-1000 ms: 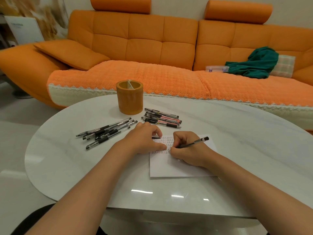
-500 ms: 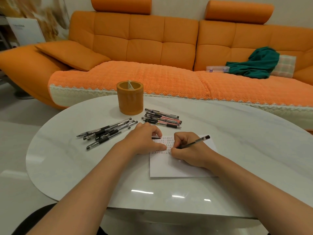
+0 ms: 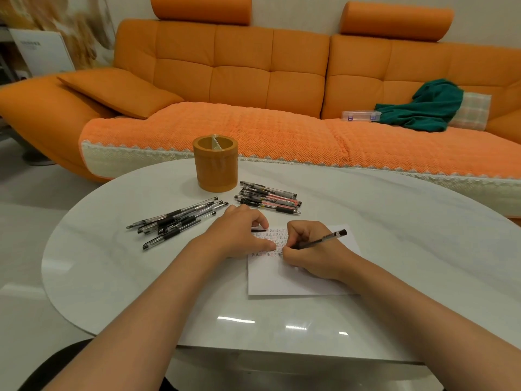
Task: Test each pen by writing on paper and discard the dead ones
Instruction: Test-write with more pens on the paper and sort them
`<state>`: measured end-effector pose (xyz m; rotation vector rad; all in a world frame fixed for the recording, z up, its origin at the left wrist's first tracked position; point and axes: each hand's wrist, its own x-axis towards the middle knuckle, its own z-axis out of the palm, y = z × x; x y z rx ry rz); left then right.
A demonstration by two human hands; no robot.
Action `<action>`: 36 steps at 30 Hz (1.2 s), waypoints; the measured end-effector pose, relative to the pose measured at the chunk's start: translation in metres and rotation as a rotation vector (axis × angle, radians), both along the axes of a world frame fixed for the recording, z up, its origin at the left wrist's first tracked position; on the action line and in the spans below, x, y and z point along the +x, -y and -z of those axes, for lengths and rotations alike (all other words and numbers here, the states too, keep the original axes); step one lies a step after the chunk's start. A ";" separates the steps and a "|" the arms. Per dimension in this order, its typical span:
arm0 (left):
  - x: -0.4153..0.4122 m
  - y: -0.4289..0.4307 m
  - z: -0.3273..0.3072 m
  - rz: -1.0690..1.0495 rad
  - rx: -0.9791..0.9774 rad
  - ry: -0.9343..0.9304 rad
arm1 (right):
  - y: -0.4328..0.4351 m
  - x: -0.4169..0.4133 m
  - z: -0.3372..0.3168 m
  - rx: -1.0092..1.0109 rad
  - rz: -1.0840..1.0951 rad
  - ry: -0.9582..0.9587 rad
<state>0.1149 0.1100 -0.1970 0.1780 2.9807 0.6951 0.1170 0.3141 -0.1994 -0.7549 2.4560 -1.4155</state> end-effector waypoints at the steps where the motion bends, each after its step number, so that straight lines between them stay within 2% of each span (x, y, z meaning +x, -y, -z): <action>1: 0.000 0.000 0.000 0.000 0.001 -0.001 | 0.000 0.000 0.000 0.002 -0.005 0.003; 17: 0.000 0.001 0.001 0.007 0.004 -0.003 | -0.001 0.001 -0.001 0.003 -0.022 0.003; 24: 0.001 0.001 0.000 0.012 0.006 -0.005 | -0.004 -0.003 -0.002 -0.267 0.162 0.108; 29: 0.005 0.001 -0.002 0.040 -0.018 -0.045 | -0.003 -0.005 -0.008 -0.231 0.189 0.030; 31: 0.007 0.003 -0.001 0.044 0.020 -0.062 | -0.006 -0.007 -0.015 -0.240 0.116 0.023; 34: 0.009 0.008 -0.002 0.013 0.066 -0.100 | -0.007 -0.011 -0.026 -0.309 0.074 0.159; 36: 0.011 0.013 -0.002 -0.015 -0.023 -0.147 | -0.006 -0.012 -0.034 -0.400 0.079 0.320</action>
